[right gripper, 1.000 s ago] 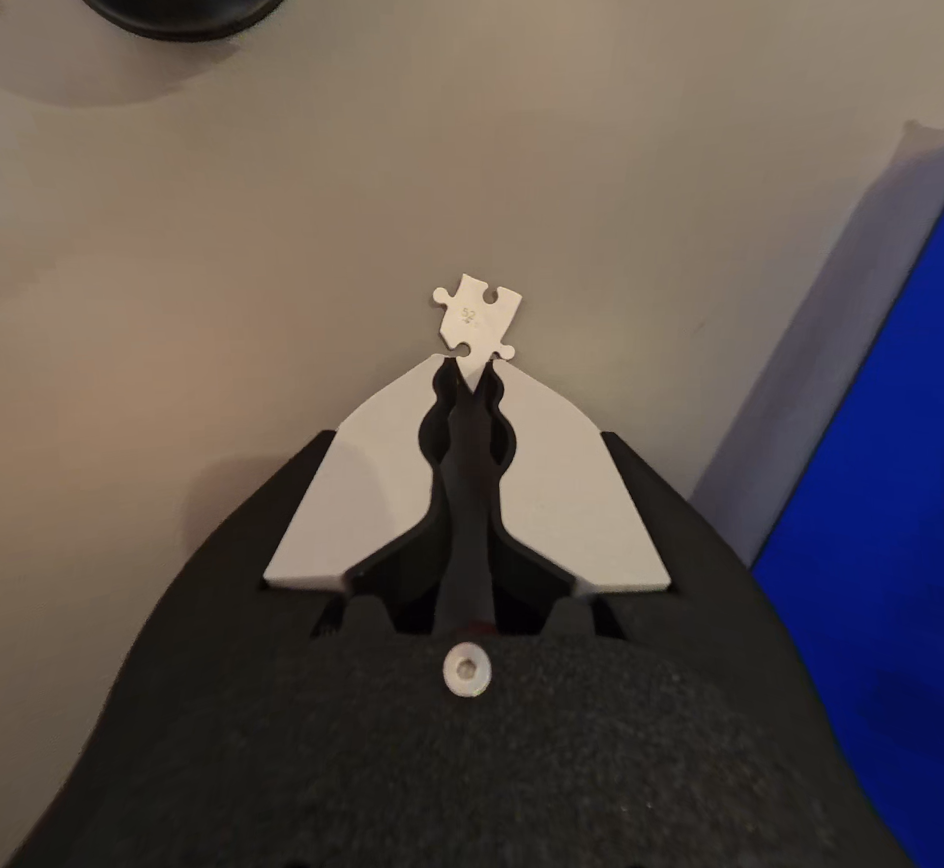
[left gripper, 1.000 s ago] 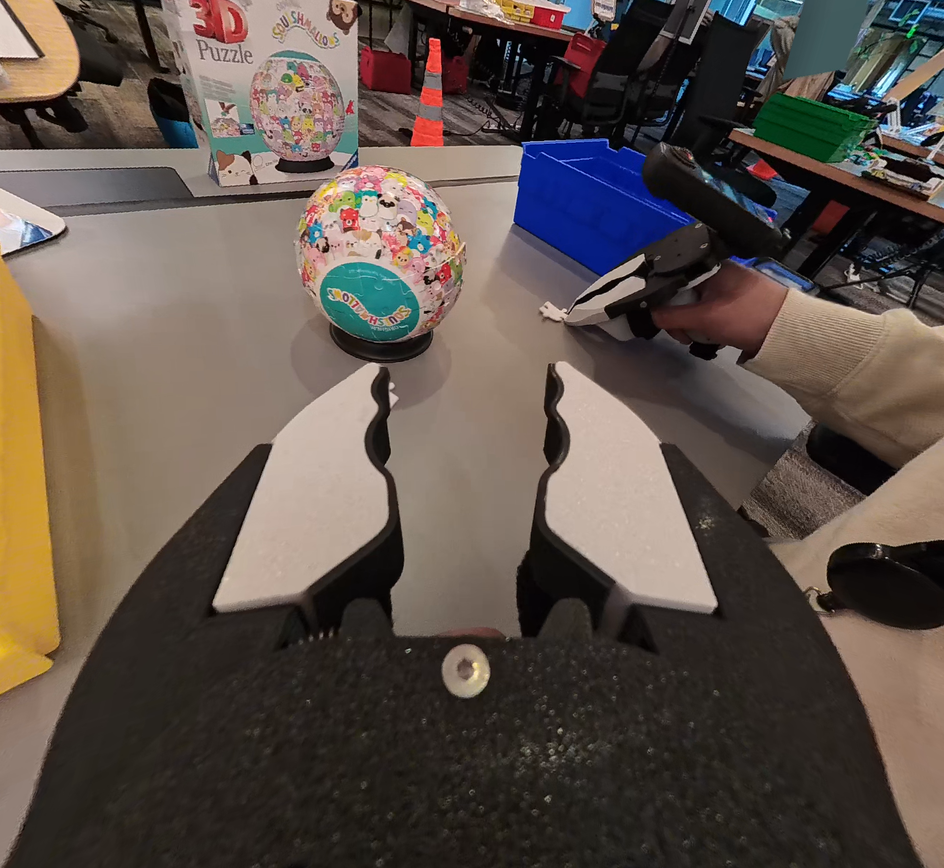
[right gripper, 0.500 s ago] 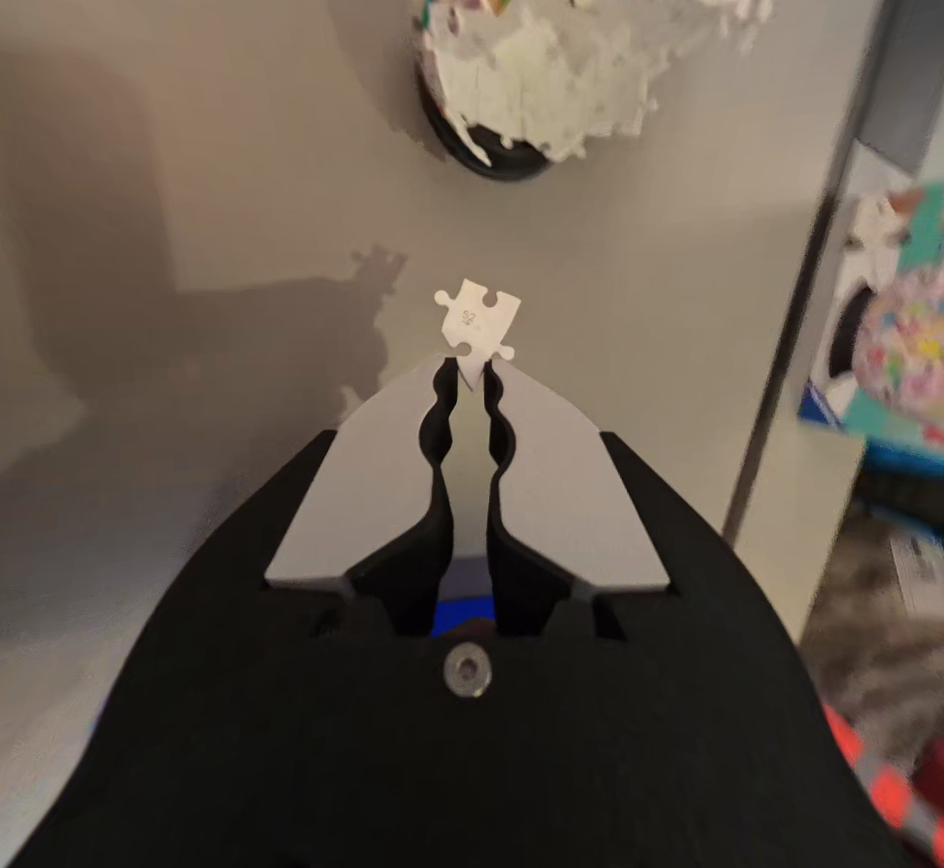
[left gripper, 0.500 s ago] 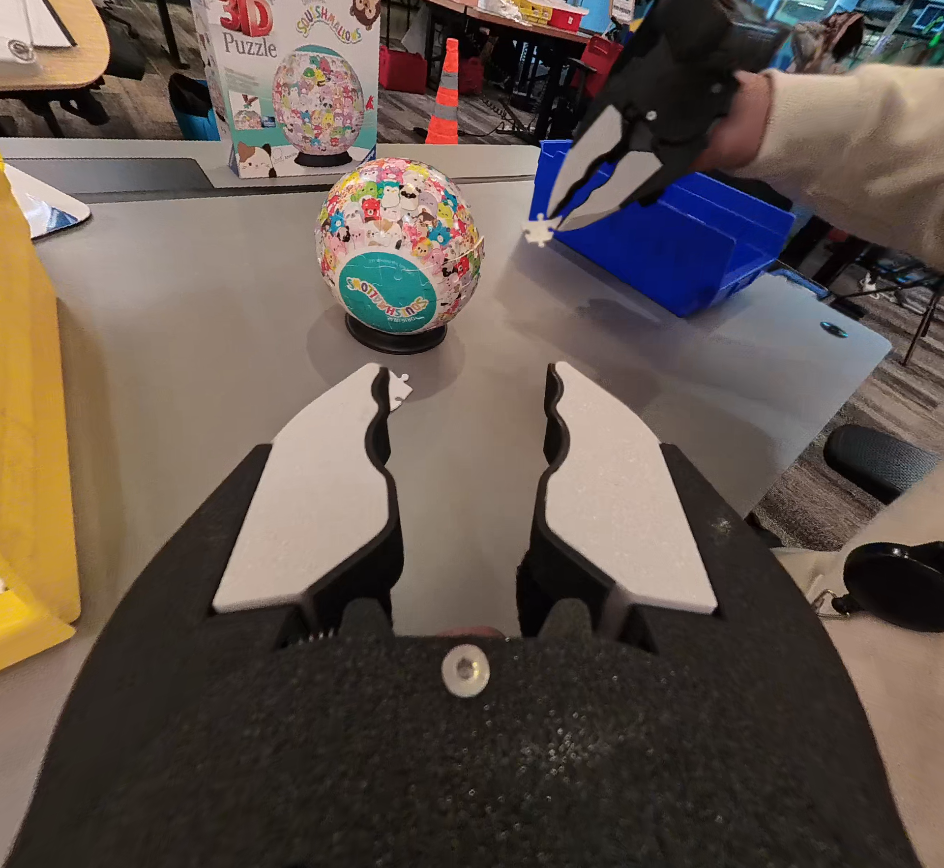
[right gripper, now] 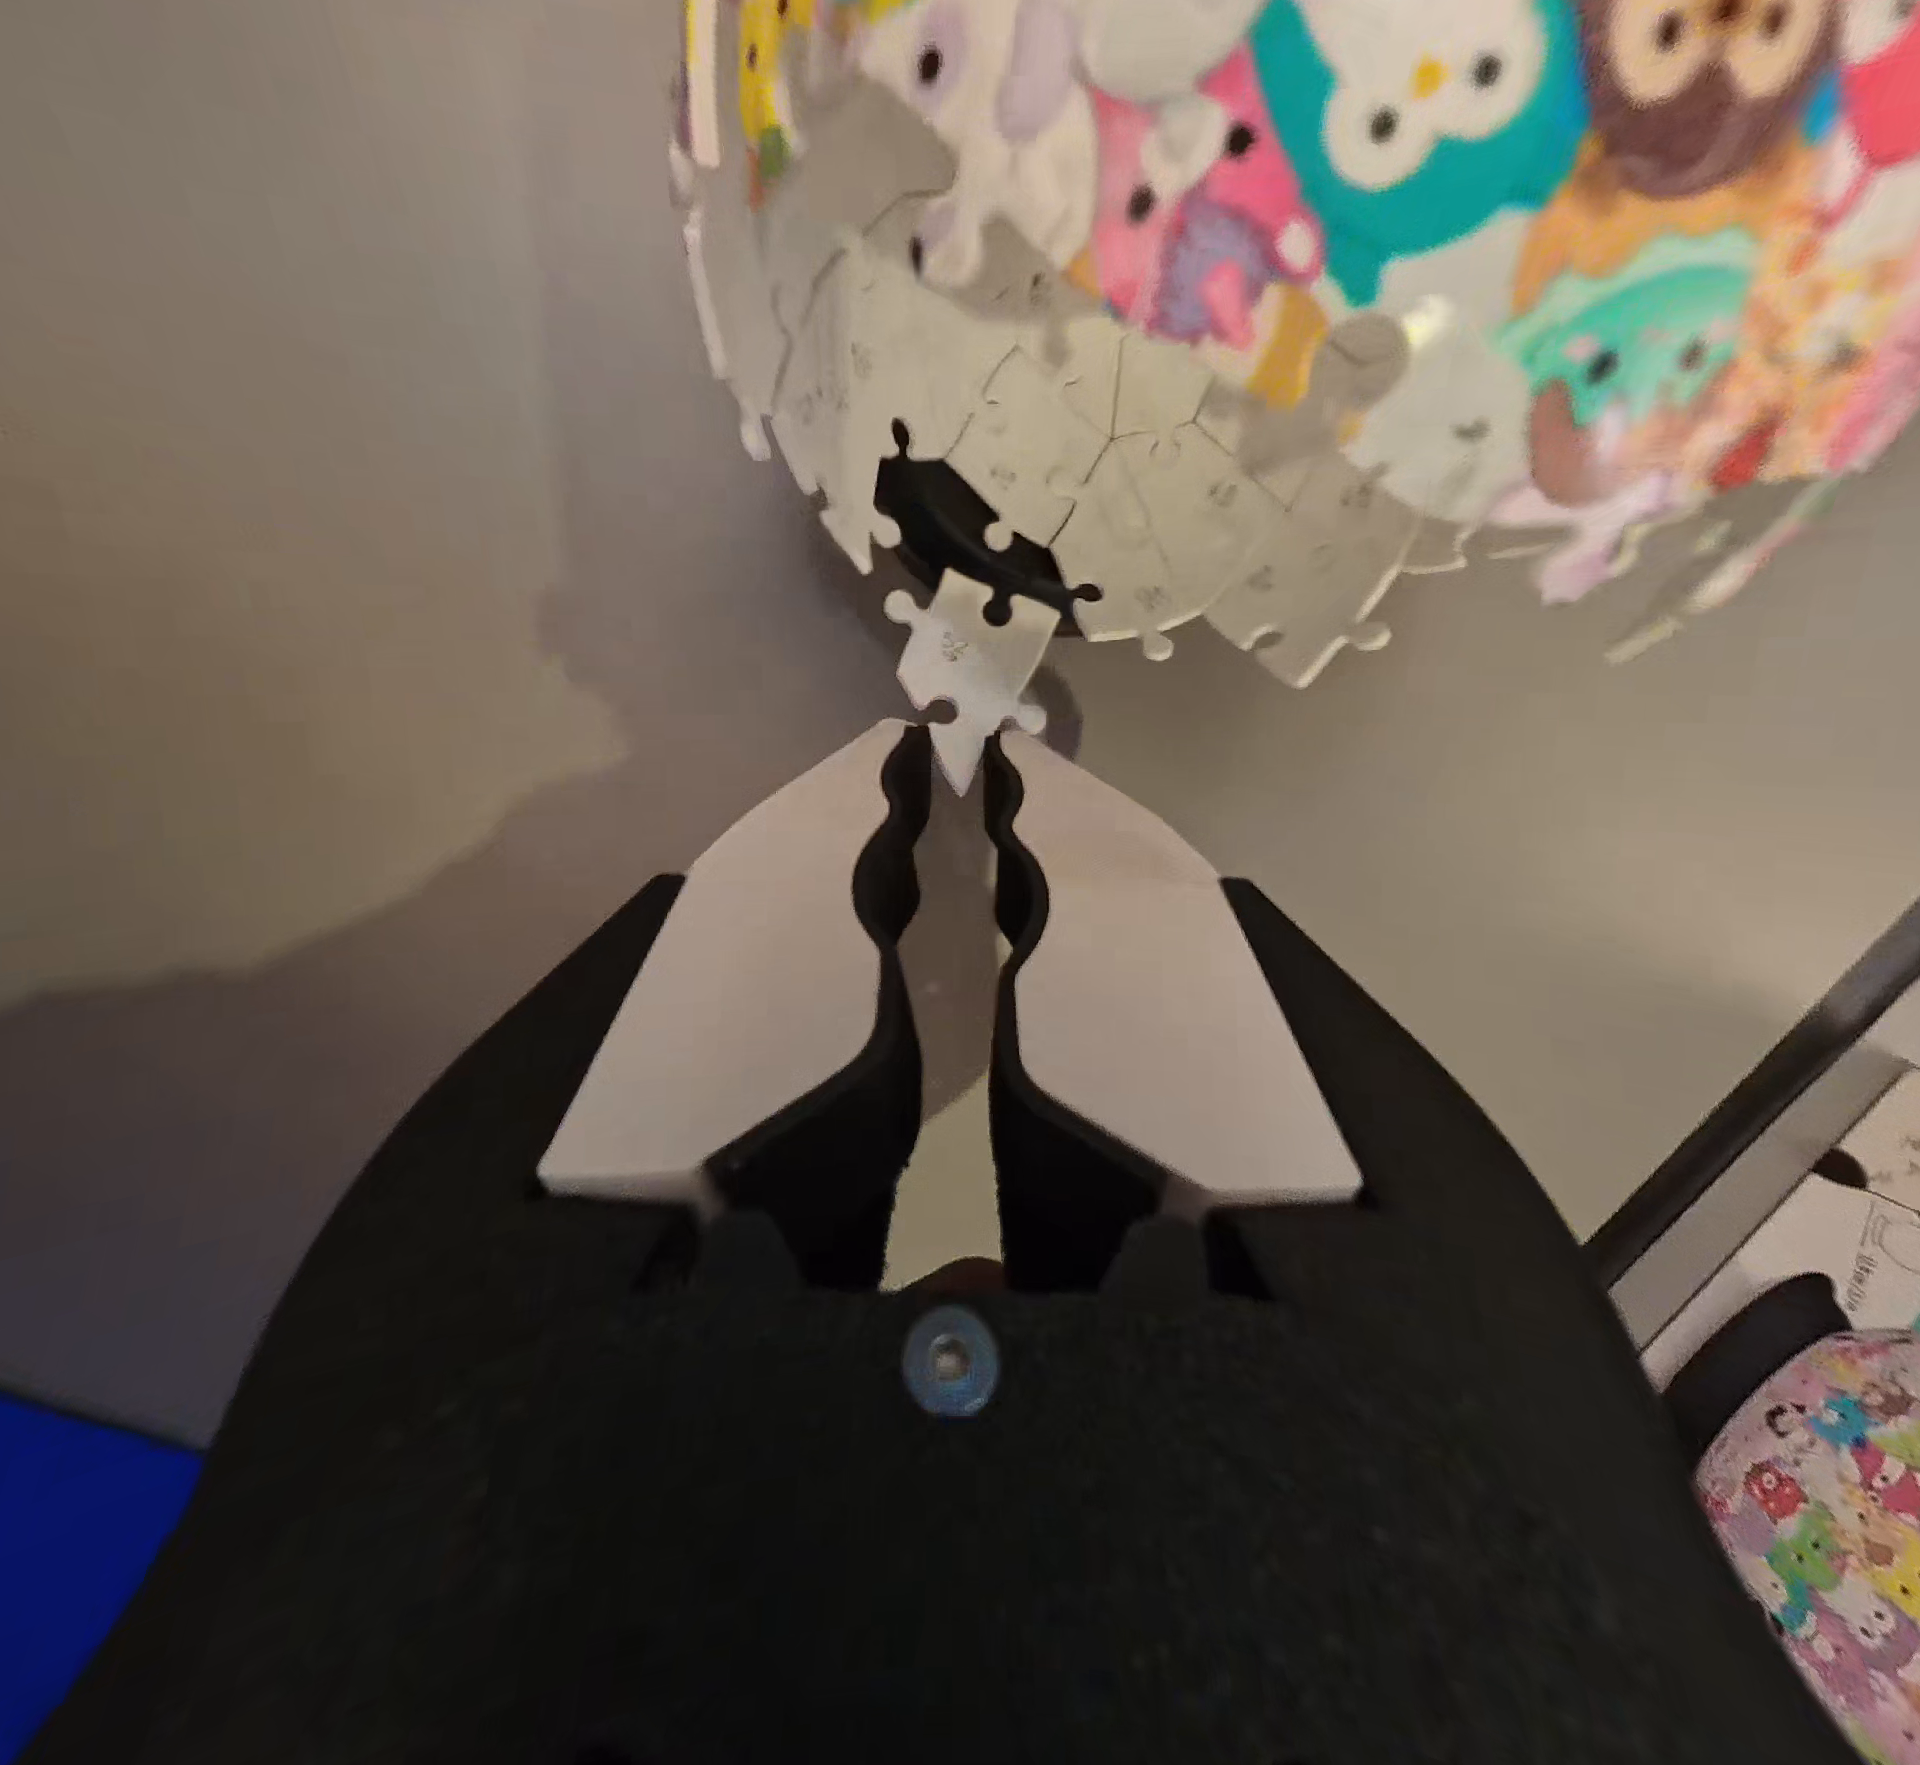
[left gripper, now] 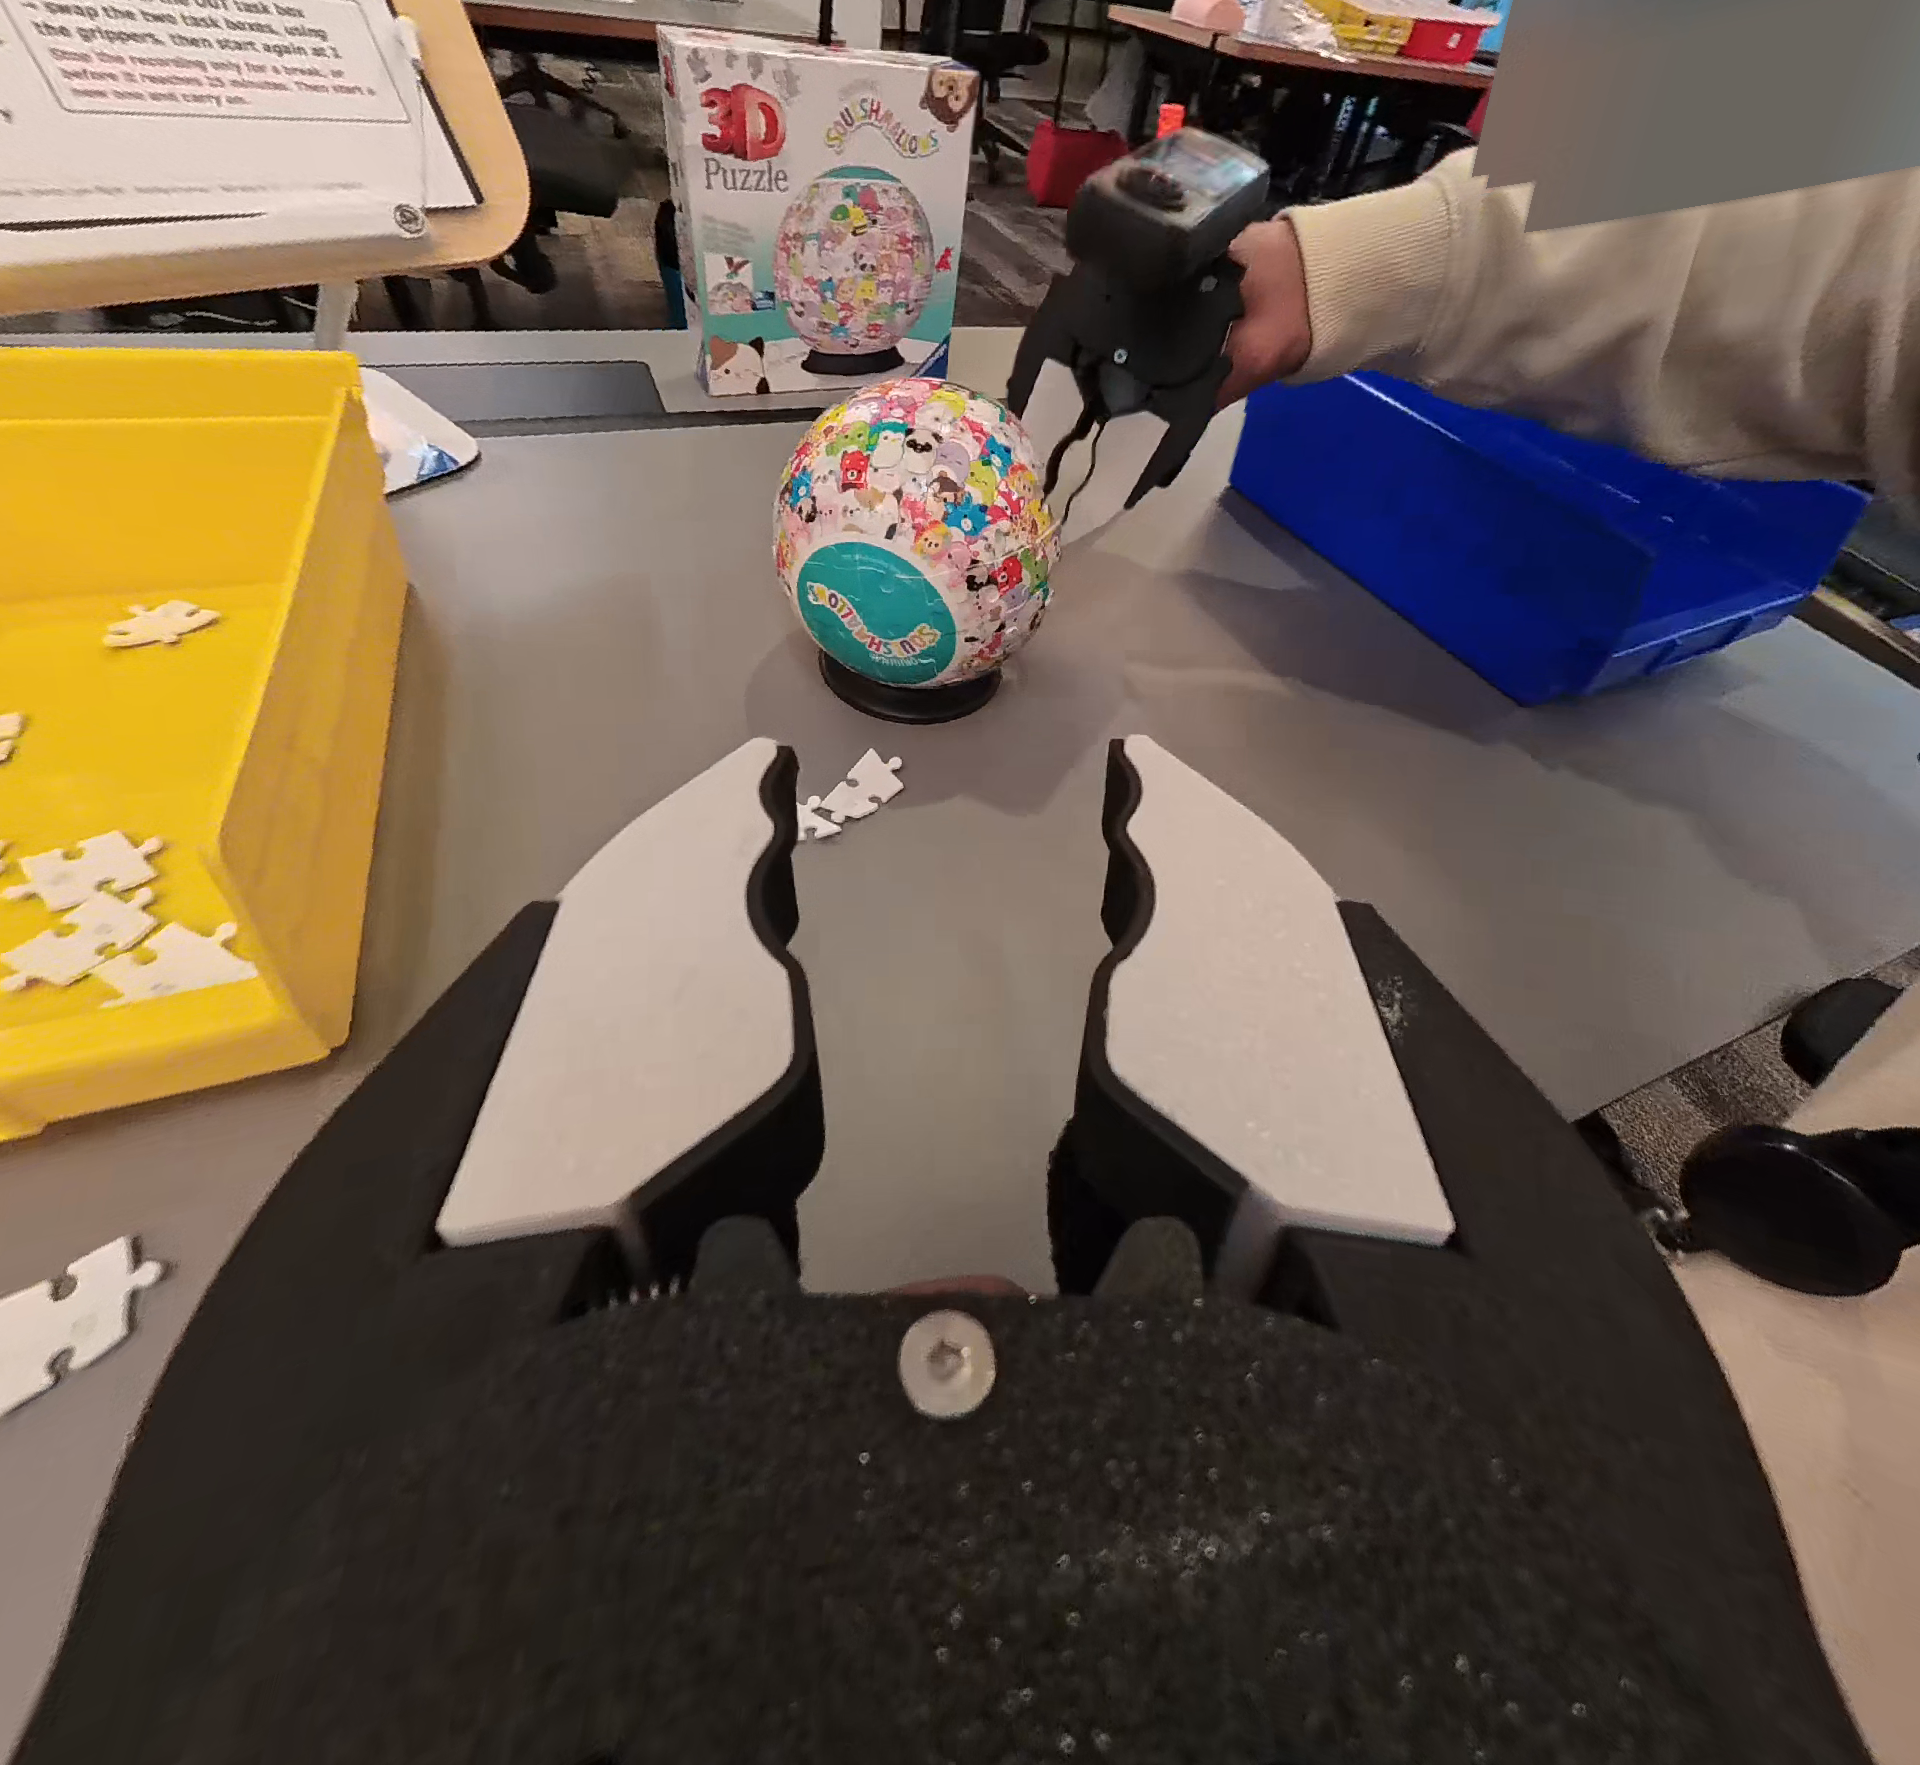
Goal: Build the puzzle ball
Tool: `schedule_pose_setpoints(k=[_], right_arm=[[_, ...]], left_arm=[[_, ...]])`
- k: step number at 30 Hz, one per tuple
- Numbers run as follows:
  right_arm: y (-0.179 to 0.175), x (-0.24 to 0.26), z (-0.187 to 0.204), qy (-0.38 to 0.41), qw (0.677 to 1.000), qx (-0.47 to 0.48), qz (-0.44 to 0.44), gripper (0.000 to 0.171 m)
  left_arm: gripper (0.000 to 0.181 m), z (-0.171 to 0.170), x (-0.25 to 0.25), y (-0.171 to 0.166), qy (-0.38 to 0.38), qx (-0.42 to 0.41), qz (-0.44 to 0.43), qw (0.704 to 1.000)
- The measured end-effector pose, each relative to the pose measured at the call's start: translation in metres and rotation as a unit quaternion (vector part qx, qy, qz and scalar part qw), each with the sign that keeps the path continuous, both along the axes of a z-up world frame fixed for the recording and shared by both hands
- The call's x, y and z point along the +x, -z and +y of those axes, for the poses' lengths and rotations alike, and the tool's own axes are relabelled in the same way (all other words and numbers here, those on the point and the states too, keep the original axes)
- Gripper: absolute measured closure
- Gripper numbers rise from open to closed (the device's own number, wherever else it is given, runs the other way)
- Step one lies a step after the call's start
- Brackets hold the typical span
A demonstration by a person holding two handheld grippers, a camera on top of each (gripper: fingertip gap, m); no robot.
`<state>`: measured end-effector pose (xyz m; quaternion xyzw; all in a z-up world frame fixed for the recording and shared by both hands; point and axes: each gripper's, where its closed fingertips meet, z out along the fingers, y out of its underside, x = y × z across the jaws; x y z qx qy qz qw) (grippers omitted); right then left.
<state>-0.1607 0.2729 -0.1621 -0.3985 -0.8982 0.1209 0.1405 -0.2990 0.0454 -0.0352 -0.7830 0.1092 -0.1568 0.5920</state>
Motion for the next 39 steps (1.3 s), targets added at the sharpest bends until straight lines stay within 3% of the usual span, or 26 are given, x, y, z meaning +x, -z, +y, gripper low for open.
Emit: schedule_pose_setpoints(k=[15,39], right_arm=[[0.006,-0.01,-0.01,0.068,0.995,-0.045,-0.06,0.161],[0.009,-0.01,-0.009,0.067,0.992,-0.035,-0.102,0.161]], left_arm=[[0.125,-0.011,0.009,-0.001,-0.008,0.001,0.034,0.999],[0.125,-0.014,-0.002,0.0,-0.015,0.003,0.028,0.999]])
